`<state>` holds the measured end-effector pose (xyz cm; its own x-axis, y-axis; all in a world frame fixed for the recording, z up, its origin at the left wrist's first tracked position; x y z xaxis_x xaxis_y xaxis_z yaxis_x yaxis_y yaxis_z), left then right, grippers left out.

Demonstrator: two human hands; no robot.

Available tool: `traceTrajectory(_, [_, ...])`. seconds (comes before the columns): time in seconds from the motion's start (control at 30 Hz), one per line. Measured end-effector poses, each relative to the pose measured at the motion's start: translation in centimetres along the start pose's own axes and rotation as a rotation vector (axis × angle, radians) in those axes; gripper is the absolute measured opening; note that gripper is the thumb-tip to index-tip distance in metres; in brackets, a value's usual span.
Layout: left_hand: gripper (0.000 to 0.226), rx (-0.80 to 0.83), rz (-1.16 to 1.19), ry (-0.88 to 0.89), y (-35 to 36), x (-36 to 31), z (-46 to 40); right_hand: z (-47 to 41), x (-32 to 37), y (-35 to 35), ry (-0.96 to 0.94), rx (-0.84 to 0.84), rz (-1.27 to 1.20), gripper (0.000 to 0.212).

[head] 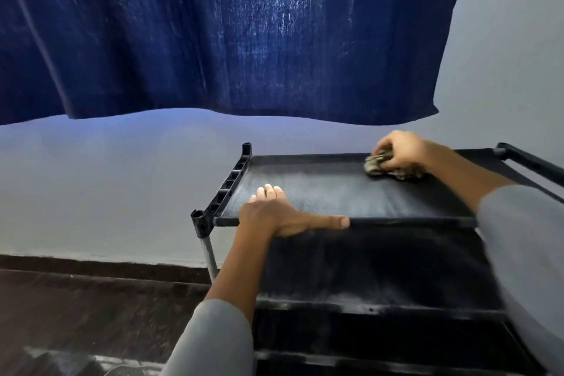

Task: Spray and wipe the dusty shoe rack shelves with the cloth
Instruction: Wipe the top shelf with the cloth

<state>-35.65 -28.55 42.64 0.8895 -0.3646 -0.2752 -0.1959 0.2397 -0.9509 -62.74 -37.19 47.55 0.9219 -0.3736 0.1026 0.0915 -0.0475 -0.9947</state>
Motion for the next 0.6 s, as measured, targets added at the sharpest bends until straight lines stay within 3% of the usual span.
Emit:
traceTrajectory(0.07, [0.154,-0.012,-0.005,0.000,-0.1,-0.1,0.0,0.1,-3.1,-0.4,0.084,-0.054,-0.037,0.031])
traceTrajectory(0.17, [0.157,-0.006,0.002,-0.006,-0.1,0.1,0.0,1.7,-2.5,-0.8,0.120,-0.158,-0.045,0.030])
traceTrajectory(0.3, [0.159,0.001,-0.008,-0.003,-0.1,0.4,-0.1,2.6,2.8,-0.3,0.059,-0.096,-0.071,0.027])
traceTrajectory(0.47, [0.154,-0.011,-0.038,-0.001,-0.1,0.6,-0.6,3.7,14.0,1.7,-0.183,-0.085,-0.096,0.030])
traceTrajectory(0.6, [0.154,-0.017,-0.037,0.013,0.1,0.5,-0.7,2.4,14.8,1.0,-0.146,-0.075,-0.054,0.031])
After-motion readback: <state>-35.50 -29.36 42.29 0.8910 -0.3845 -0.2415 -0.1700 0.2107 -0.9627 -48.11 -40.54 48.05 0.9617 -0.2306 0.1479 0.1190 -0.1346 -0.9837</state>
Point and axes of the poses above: each hand's wrist, its own z-axis away from the middle knuckle, its own y-axis out of the palm, x = y × z, the point moved 9 cm from there along -z, towards the middle knuckle, and after that the axes turned 14 degrees about y, right-handed, at the moved point
